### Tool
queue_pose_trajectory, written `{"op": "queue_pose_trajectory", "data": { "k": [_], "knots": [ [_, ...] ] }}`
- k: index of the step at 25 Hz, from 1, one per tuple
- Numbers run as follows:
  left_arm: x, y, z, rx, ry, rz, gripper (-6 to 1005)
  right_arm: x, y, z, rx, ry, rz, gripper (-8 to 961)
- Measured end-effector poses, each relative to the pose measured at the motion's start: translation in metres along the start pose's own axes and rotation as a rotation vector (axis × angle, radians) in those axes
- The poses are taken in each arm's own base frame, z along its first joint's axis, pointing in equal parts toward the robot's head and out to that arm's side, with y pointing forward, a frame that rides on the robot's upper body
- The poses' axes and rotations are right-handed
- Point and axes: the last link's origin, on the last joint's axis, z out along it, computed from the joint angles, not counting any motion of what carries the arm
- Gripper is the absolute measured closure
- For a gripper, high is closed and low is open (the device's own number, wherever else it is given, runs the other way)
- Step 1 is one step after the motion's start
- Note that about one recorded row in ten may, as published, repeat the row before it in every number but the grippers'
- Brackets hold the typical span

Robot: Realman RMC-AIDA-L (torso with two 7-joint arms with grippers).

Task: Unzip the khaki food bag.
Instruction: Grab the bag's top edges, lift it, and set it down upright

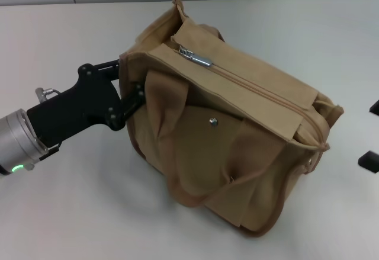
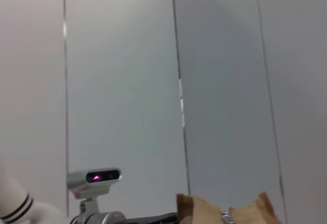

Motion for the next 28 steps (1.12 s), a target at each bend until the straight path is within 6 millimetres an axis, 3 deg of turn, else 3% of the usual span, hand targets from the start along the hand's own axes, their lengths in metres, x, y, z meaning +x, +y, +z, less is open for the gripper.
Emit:
{"op": "queue_pose_trajectory", "data": {
  "k": [7, 11, 16, 21, 28],
  "knots": [
    [0.004, -0.003, 0.004, 0.004, 0.017, -0.007, 851, -0.004, -0.003, -0.002, 0.058, -0.064, -0.020, 107],
    [0.007, -0.005, 0.007, -0.008, 0.028, -0.009, 920, -0.009, -0.005, -0.004, 0.116, -0.138, -0.043, 107],
    [0.028, -0.016, 0.013, -0.058, 0.054, 0.030, 945, -0.015, -0.014, 0.001, 0.249, -0.312, -0.094, 107],
    [0.060, -0.030, 0.030, -0.138, 0.090, 0.100, 956, -0.008, -0.022, 0.032, 0.340, -0.430, -0.176, 107],
    [0.074, -0.034, 0.043, -0.193, 0.090, 0.143, 963, 0.008, -0.029, 0.097, 0.361, -0.392, -0.341, 107]
  ]
}}
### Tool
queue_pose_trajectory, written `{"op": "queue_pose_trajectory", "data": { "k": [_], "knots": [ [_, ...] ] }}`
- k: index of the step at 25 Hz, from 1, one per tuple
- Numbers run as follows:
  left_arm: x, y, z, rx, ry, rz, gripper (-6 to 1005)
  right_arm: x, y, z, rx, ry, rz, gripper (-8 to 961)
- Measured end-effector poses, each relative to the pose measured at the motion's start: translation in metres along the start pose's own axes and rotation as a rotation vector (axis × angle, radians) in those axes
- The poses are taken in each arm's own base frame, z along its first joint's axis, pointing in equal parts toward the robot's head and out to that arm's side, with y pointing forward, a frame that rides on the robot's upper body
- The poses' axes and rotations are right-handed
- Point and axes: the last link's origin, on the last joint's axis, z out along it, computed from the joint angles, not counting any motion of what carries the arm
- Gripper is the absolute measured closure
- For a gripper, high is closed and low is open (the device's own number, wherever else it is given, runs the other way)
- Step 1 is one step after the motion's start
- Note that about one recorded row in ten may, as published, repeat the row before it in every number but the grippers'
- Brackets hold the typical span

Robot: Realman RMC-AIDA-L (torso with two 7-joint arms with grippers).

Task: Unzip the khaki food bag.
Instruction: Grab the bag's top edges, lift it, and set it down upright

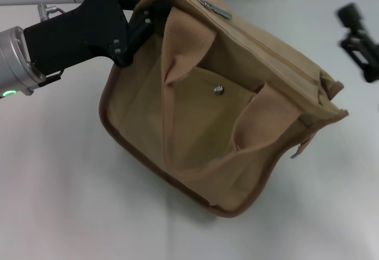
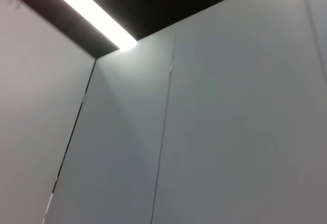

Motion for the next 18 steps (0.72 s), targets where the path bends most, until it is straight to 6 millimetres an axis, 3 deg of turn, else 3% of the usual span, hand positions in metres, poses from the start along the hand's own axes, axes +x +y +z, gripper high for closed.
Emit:
{"op": "queue_pose_trajectory", "data": {
  "k": [7, 18],
  "knots": [
    [0.002, 0.000, 0.001, -0.012, 0.002, 0.006, 964, 0.020, 0.011, 0.030, -0.102, 0.067, -0.008, 107],
    [0.004, 0.003, 0.003, -0.027, 0.020, 0.013, 965, 0.050, 0.025, 0.051, -0.217, 0.218, -0.029, 107]
  ]
}}
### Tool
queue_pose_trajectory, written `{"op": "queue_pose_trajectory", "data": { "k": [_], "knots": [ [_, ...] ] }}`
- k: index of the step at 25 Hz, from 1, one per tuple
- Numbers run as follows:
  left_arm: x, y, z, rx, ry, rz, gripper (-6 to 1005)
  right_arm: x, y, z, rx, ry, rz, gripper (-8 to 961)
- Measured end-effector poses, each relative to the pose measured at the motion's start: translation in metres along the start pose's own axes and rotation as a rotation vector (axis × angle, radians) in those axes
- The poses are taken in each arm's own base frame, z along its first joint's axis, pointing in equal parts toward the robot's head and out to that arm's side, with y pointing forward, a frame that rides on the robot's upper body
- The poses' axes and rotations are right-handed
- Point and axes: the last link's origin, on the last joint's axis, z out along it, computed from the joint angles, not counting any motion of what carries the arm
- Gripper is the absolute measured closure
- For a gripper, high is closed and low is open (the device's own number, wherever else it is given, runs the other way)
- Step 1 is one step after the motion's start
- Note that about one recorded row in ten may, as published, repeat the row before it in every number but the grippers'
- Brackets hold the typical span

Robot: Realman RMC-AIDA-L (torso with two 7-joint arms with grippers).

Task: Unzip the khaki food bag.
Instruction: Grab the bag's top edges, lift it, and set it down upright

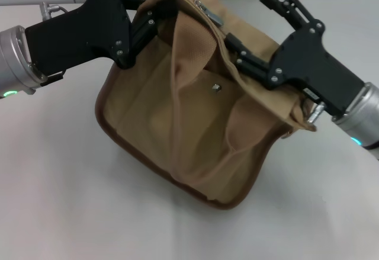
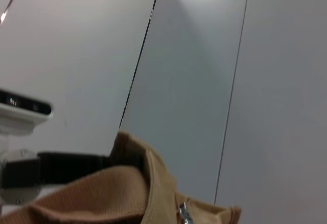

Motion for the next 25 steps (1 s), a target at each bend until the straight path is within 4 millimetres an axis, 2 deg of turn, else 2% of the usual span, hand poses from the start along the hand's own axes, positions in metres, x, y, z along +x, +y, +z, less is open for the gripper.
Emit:
{"op": "queue_pose_trajectory", "data": {
  "k": [10, 18, 25],
  "knots": [
    [0.001, 0.001, 0.006, -0.030, 0.007, 0.003, 965, 0.007, 0.017, 0.030, -0.022, 0.026, -0.068, 107],
    [0.002, 0.002, 0.008, -0.035, 0.013, 0.002, 965, 0.003, 0.024, 0.036, 0.053, 0.000, -0.137, 108],
    [0.001, 0.003, 0.007, -0.036, 0.013, -0.001, 965, -0.001, 0.022, 0.031, 0.123, -0.023, -0.122, 112]
  ]
}}
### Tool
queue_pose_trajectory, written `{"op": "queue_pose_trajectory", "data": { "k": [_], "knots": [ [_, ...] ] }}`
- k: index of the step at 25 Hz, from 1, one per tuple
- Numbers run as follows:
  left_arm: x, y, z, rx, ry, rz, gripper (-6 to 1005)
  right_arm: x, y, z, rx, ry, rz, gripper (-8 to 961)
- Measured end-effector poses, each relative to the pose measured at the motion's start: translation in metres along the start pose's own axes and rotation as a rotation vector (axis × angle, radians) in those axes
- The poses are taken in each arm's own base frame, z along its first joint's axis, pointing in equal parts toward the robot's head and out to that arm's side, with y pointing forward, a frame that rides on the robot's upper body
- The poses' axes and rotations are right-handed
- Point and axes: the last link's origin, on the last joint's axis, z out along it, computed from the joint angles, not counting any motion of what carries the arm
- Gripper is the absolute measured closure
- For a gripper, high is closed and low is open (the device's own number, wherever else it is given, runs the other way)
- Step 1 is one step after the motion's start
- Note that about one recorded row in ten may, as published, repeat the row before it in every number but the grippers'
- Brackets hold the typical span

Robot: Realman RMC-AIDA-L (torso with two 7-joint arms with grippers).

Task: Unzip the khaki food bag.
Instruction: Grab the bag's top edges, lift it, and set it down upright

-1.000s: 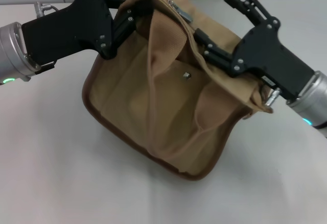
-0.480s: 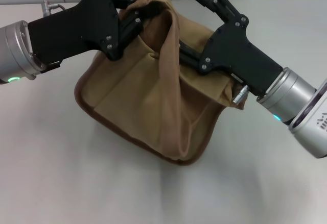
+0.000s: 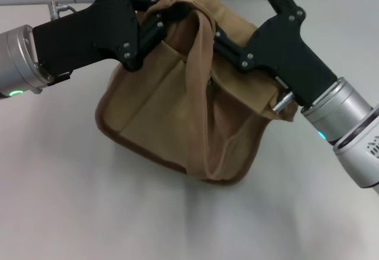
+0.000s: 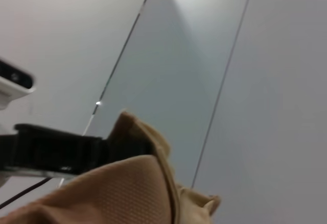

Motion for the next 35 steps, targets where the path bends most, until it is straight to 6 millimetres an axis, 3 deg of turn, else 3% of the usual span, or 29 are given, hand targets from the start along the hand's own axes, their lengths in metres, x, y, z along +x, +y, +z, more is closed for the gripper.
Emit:
{"op": "queue_pose_trajectory", "data": {
  "k": [17, 35],
  "knots": [
    [0.000, -0.001, -0.001, 0.002, -0.006, 0.003, 964, -0.002, 0.018, -0.024, -0.096, 0.000, 0.015, 115],
    [0.001, -0.002, 0.002, -0.003, 0.002, 0.000, 964, 0.006, 0.006, 0.001, 0.000, 0.050, 0.022, 114]
  ]
}}
